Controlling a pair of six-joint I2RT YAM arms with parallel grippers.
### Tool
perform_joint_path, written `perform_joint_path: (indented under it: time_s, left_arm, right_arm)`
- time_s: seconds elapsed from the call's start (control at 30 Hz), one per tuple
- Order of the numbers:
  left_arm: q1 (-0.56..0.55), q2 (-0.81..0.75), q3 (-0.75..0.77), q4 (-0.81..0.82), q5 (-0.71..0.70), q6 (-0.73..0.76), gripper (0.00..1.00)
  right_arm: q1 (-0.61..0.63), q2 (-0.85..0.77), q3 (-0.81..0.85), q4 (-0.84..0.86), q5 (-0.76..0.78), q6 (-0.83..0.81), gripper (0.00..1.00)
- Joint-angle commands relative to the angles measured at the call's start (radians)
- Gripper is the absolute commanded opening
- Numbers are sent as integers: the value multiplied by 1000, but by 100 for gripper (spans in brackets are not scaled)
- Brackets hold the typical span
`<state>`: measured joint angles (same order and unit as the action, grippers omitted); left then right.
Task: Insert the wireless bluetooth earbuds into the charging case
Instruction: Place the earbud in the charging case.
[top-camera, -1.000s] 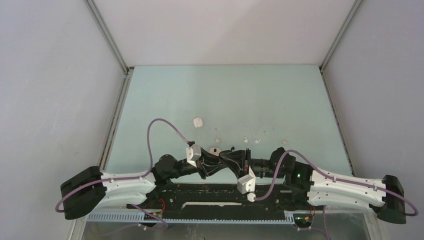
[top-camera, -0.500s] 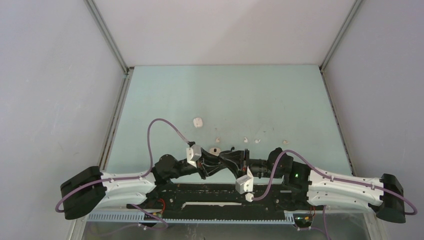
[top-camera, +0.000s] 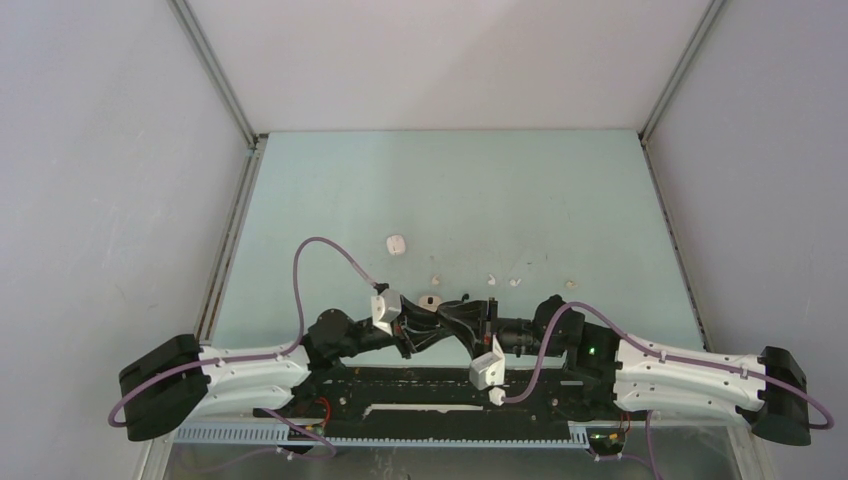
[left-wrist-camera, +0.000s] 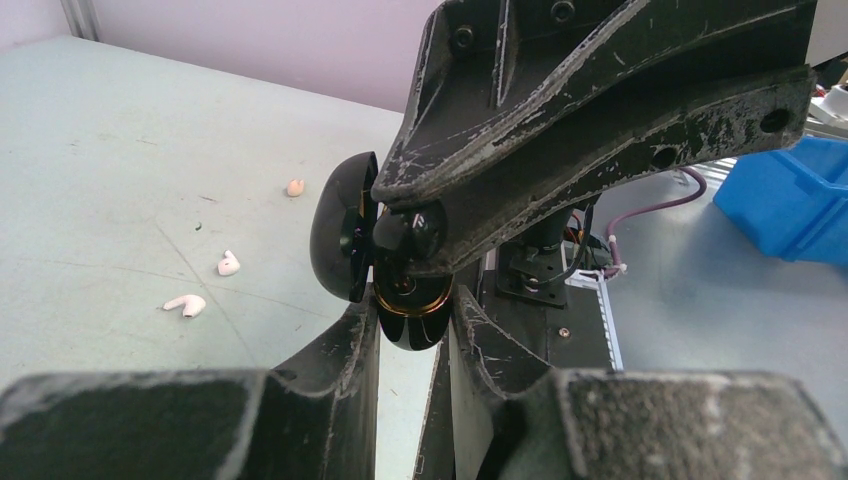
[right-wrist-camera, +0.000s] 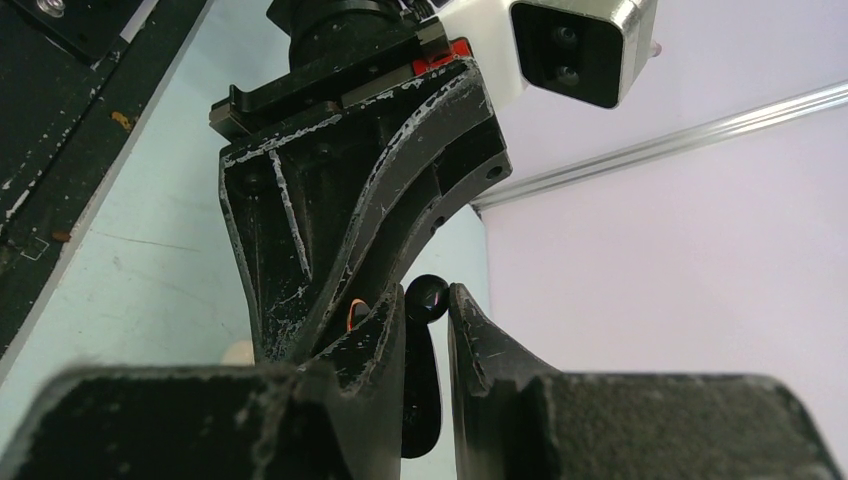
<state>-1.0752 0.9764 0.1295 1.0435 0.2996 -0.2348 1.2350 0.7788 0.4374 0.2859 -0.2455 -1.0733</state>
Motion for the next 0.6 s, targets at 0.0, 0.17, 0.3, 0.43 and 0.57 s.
perform_joint_path:
  time_s: [0.0,0.17,0.3,0.43,0.57]
  left_arm:
    - [-3,-25,12,39,-9,27,0]
    - [-3,-32,4,39,-18,26,0]
    - [-3,-39,-2,39,-26,26,0]
    - [-3,-56,-10,39,-45,31,0]
    - [-3,-61,-13,39,-50,34,0]
  right_arm:
    - [5,10,1,1,11,-26,0]
    - [5,16,1,9,18,-32,0]
    - [5,19,2,4,20,-39,0]
    - [5,20,2,-18,15,-57,0]
    - [6,23,0,-38,11,-70,0]
